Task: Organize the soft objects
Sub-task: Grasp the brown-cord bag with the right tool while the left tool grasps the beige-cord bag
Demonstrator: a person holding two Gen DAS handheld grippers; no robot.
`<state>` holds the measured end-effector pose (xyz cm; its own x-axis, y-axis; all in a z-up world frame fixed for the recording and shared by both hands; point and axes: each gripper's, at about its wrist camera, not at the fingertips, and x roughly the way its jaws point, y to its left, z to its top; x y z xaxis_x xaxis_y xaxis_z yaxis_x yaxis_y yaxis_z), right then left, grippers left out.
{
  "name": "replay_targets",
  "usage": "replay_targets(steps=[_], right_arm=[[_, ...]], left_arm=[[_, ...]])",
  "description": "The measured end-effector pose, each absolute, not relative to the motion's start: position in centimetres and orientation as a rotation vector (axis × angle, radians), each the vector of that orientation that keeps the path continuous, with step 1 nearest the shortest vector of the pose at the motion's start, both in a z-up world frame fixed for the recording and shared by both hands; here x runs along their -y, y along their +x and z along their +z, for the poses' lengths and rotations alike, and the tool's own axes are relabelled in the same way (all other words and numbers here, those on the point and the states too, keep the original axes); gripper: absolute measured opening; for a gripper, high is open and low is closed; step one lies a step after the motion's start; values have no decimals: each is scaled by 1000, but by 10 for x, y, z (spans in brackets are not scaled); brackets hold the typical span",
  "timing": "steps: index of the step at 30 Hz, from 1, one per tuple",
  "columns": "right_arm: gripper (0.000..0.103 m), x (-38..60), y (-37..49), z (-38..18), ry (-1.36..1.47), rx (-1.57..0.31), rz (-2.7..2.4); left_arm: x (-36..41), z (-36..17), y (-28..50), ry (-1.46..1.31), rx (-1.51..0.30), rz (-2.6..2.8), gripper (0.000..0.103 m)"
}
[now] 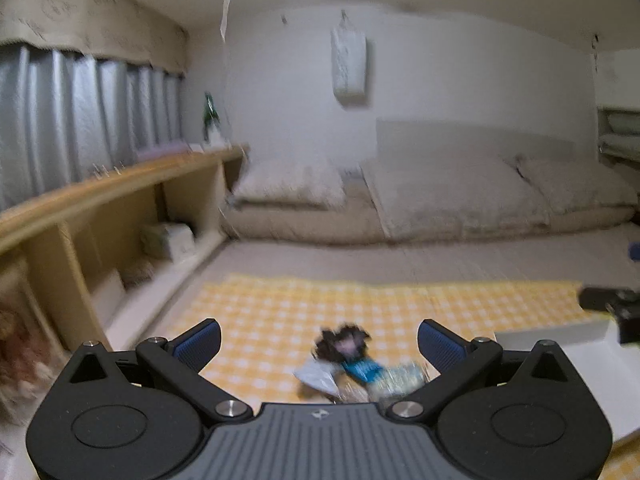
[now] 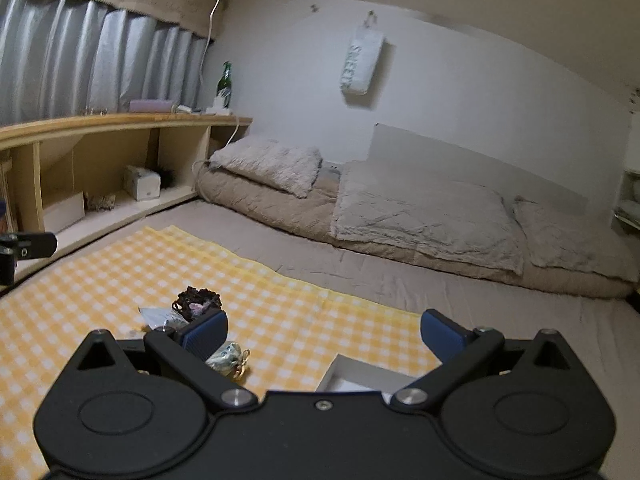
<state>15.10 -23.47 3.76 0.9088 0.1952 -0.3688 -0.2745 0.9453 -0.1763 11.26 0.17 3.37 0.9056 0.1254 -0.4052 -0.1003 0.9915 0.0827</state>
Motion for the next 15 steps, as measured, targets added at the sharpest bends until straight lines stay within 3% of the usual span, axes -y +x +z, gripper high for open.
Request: replay_targets(steps=[11, 15], right_arm=[[103, 218, 226, -25, -370, -452, 426], [96, 207, 245, -46, -416, -519, 526]], left_arm=[[-17, -35, 172, 130, -645, -170, 103], [-15, -58, 185, 202, -725, -285, 98]])
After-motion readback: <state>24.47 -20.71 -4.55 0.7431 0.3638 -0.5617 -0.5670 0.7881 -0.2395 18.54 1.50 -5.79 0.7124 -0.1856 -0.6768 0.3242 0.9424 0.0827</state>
